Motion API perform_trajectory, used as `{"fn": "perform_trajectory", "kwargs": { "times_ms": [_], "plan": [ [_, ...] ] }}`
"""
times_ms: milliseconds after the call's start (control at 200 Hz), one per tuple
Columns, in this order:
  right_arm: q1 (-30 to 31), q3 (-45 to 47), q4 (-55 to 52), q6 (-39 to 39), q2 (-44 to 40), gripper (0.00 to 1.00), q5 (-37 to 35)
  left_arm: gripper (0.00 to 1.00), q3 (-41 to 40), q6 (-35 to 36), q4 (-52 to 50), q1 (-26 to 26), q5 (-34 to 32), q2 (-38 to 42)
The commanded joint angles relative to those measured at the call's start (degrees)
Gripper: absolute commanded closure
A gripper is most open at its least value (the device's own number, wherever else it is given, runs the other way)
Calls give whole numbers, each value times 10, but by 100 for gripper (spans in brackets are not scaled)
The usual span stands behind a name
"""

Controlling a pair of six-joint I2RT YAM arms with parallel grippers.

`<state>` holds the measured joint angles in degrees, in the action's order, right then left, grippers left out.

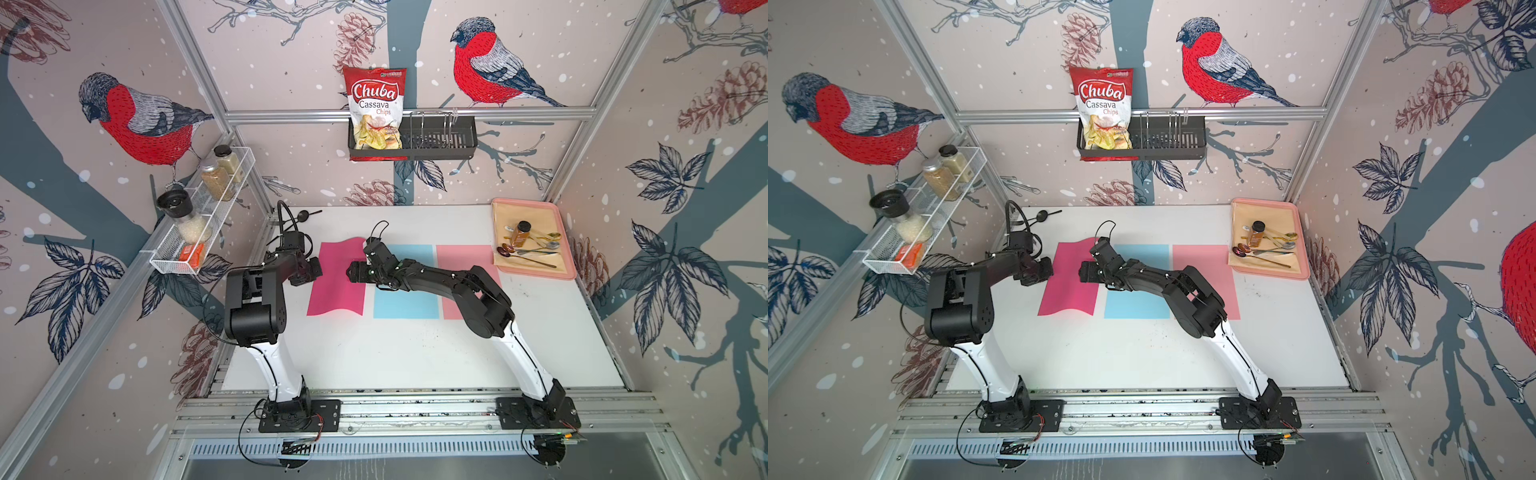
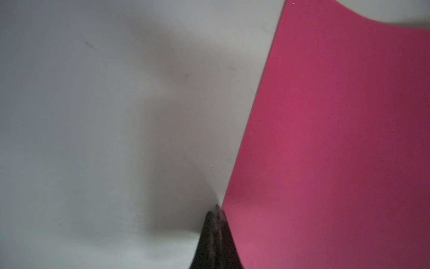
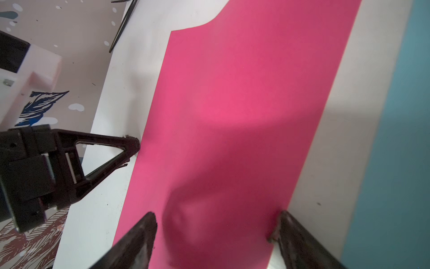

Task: Fold the rectangular paper in half along the long edge
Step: Pick up the paper from the center of the board.

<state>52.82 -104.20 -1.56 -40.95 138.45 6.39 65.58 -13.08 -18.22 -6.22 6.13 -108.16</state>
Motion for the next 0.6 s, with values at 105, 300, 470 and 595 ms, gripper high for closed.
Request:
{"fn": "perform_trajectory", "kwargs": {
  "times_ms": [105, 300, 470, 595],
  "plan": [
    [-1, 14, -36, -24, 9, 17, 28, 100, -3, 9, -24, 18, 2, -7],
    [-3, 22, -11, -31, 12, 17, 42, 100, -6, 8, -23, 22, 5, -7],
    [-7, 24, 5, -36, 15, 17, 48, 100, -6, 8, -26, 39, -5, -11],
    [-10, 22, 15, -39, 18, 17, 53, 100, -8, 8, -26, 48, -9, -14]
  ]
}}
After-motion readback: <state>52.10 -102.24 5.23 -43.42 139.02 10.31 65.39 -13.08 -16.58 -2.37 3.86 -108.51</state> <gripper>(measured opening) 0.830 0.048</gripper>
